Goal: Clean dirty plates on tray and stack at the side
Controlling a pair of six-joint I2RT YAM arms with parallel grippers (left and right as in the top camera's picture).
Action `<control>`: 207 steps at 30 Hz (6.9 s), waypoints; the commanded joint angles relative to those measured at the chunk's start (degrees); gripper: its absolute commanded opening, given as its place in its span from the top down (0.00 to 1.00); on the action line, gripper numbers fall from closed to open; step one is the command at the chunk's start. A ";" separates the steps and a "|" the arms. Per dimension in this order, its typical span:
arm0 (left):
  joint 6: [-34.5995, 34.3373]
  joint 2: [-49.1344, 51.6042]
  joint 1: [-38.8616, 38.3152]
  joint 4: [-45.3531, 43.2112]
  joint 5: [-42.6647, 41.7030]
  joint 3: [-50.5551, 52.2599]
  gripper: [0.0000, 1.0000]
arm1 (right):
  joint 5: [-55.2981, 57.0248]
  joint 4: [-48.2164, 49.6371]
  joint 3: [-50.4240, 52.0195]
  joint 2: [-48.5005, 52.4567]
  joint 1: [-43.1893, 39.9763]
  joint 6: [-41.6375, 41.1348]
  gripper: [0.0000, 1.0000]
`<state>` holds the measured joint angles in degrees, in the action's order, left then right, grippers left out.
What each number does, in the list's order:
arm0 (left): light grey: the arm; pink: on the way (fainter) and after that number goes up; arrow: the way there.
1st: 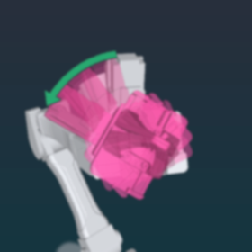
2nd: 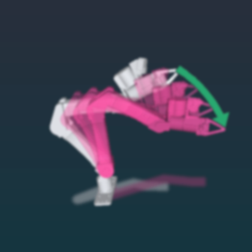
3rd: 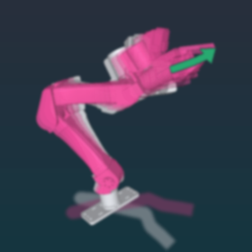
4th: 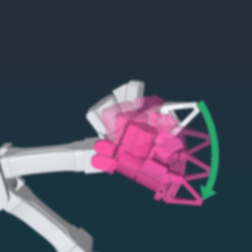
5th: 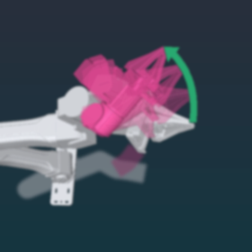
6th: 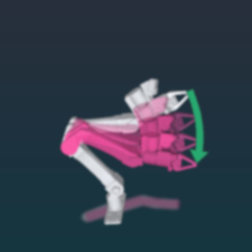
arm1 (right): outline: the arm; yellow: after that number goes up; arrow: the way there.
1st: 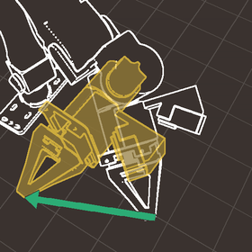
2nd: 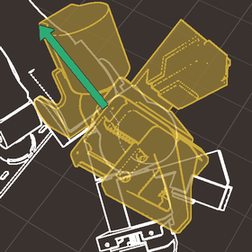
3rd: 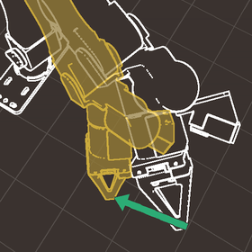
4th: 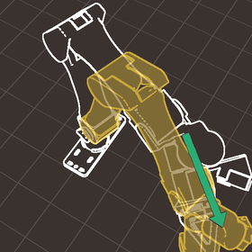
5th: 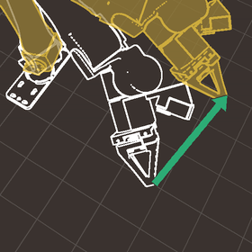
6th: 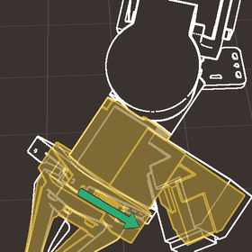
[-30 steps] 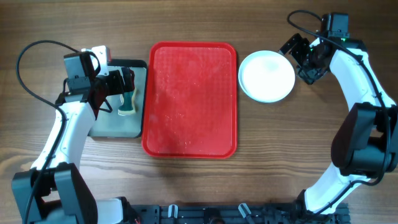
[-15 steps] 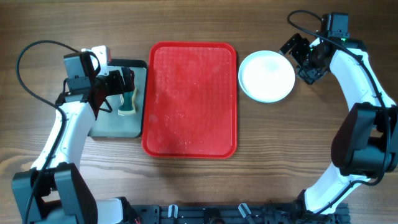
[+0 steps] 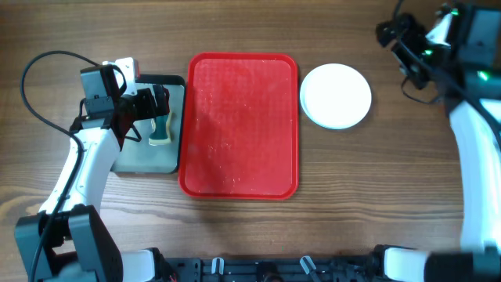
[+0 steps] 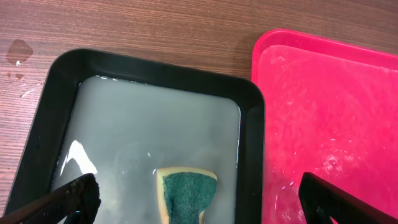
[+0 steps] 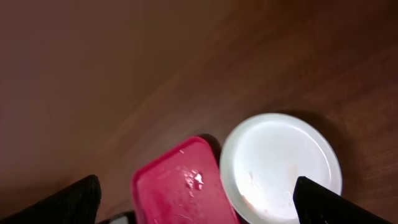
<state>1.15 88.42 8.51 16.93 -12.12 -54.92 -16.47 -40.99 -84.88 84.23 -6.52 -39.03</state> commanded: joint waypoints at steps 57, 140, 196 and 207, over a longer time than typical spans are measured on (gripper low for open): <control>-0.52 -0.44 -0.35 0.04 -0.92 -0.59 0.00 | 15.58 56.70 80.37 -84.06 7.80 30.05 0.00; -0.52 -10.73 -0.57 3.85 -0.92 -0.59 0.00 | 13.42 41.09 84.61 -84.02 11.93 38.93 0.00; 0.07 -86.23 -8.31 22.97 3.21 11.93 0.00 | 13.42 41.09 84.61 -84.02 11.93 38.91 0.00; 0.07 -88.21 -8.31 11.82 3.19 20.87 0.00 | 13.42 41.09 84.61 -84.02 11.93 38.91 0.00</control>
<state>1.19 0.80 0.47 35.73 -9.28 -36.05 -2.13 -0.05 -0.36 0.84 5.13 -0.51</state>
